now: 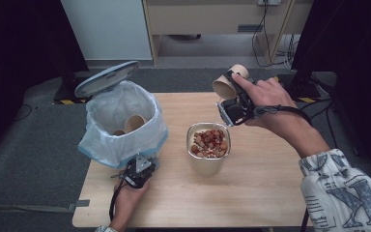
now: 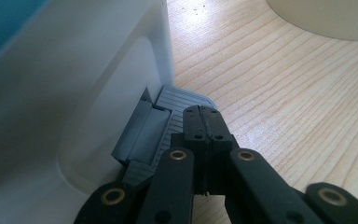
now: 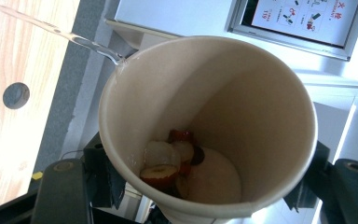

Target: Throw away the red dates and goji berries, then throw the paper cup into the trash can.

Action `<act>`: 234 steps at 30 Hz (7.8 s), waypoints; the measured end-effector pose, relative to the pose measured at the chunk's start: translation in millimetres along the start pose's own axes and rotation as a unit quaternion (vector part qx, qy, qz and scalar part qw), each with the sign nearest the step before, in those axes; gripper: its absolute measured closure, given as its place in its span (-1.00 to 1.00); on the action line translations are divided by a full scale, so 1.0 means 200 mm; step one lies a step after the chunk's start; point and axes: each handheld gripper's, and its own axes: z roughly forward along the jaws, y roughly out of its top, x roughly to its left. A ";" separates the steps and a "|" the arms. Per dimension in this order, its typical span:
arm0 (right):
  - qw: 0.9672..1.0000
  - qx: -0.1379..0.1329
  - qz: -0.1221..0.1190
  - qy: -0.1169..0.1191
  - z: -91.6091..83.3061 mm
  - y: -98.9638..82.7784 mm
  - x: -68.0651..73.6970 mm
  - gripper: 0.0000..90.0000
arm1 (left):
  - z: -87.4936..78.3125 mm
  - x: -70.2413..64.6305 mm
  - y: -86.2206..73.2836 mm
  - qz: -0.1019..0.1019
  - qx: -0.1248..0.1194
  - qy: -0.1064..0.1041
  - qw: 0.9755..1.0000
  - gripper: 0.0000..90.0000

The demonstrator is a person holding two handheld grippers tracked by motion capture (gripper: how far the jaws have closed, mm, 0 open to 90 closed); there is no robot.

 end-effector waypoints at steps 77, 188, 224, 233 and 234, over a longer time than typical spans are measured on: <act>0.995 -0.027 0.089 0.047 0.09 -0.03 0.15 -0.32 | 0.00 0.00 0.00 -0.001 -0.001 -0.001 1.000 0.98; 0.713 -0.138 0.644 0.241 0.14 -0.69 0.36 -0.34 | 0.00 0.00 0.00 -0.001 0.000 -0.003 1.000 0.97; 0.665 -0.135 0.681 0.276 0.20 -0.65 0.27 -0.34 | 0.00 0.00 0.00 0.002 0.000 -0.001 1.000 0.96; 0.671 -0.142 0.673 0.279 0.22 -0.60 0.23 -0.34 | 0.00 -0.01 0.00 0.002 -0.002 -0.001 1.000 0.96; 0.671 -0.141 0.672 0.279 0.22 -0.59 0.22 -0.34 | 0.00 -0.01 0.00 0.002 -0.002 -0.001 1.000 0.96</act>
